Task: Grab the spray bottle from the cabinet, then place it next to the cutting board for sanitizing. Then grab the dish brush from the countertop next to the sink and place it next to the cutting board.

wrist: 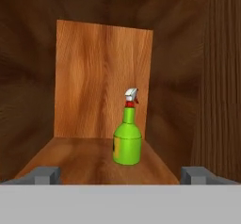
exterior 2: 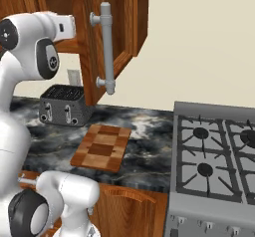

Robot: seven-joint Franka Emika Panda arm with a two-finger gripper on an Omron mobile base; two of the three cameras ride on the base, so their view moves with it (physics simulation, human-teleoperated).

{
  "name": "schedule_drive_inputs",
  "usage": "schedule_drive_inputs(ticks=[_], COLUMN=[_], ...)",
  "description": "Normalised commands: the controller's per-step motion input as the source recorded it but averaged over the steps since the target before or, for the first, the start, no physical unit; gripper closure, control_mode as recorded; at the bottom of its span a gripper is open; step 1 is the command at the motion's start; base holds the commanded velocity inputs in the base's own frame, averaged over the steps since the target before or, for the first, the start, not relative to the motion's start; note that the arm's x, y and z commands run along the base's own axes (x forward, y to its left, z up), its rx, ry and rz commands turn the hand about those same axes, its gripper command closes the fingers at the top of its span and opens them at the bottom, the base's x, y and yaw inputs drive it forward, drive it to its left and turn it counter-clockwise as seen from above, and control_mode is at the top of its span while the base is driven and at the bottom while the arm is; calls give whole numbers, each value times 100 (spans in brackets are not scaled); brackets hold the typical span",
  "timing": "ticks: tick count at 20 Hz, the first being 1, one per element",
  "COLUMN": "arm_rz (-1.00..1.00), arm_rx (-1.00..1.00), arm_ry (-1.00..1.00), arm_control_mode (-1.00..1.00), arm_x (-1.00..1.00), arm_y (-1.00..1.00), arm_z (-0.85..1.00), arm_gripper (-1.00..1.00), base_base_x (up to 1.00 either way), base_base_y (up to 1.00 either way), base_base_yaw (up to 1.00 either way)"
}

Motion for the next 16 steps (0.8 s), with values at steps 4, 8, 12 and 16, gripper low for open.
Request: schedule_drive_inputs(ticks=[4,8,12,16], arm_rz=[0,2,0,0], arm_rx=[0,0,0,0], arm_ry=[0,0,2,7], arm_control_mode=[-100,-100,-100,-100], arm_x=[48,54,61,63], arm_y=[-9,-7,0,0], arm_z=[0,0,0,0], arm_gripper=[-100,-100,-100,-100], base_base_x=[0,0,0,0], base_base_y=[0,0,0,0], base_base_yaw=[0,0,0,0])
